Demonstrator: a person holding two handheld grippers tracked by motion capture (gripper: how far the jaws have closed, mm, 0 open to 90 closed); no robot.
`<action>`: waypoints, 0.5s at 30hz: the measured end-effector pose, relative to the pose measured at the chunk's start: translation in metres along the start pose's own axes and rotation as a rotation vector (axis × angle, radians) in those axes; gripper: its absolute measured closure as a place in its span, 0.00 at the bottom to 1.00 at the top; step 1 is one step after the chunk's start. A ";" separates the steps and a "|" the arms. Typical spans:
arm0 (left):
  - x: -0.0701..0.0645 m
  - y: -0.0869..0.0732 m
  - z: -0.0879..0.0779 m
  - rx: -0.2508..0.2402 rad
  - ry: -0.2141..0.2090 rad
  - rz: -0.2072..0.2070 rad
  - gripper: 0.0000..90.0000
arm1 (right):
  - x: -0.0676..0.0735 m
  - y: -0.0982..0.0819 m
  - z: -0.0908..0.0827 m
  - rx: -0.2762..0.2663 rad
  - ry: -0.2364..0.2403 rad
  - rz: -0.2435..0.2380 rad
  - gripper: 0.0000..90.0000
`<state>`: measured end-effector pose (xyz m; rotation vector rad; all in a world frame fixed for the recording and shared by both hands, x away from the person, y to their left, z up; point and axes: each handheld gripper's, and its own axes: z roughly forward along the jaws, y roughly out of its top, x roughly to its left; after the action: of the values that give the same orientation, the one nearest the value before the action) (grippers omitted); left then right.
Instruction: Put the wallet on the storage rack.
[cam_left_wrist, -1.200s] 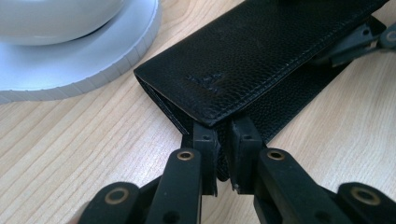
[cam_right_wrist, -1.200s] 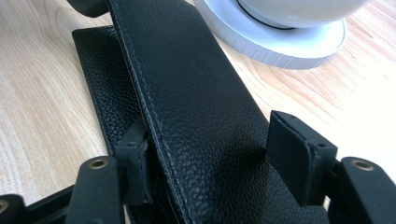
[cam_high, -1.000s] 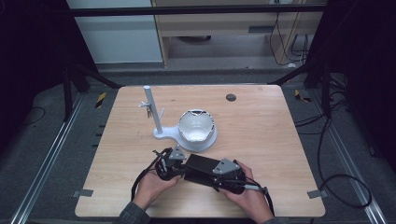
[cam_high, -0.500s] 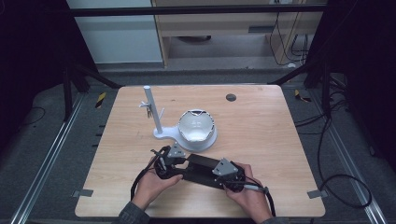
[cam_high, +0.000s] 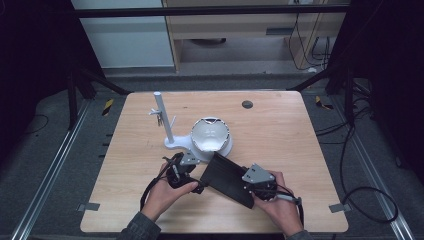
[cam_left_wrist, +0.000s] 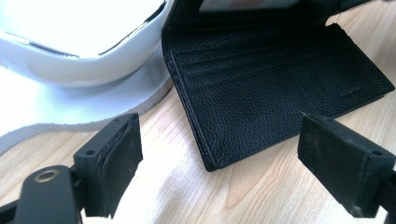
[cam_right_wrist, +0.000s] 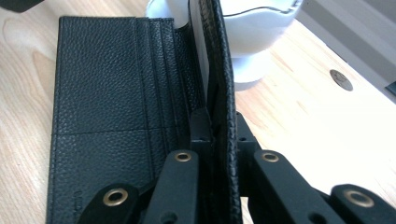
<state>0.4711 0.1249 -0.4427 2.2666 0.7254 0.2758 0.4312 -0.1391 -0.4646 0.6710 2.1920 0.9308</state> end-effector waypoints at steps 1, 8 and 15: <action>-0.001 0.002 0.000 0.002 -0.005 0.004 0.15 | -0.003 -0.001 -0.002 -0.001 -0.001 0.000 0.94; -0.008 0.012 0.000 -0.007 -0.010 0.036 0.15 | -0.013 -0.005 -0.016 -0.029 0.045 -0.001 0.94; -0.009 0.013 0.000 -0.015 -0.026 0.037 0.14 | -0.016 -0.007 -0.032 -0.066 0.053 0.010 0.94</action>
<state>0.4694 0.1124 -0.4334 2.2673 0.6662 0.2688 0.4173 -0.1678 -0.4467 0.6332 2.1958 1.0322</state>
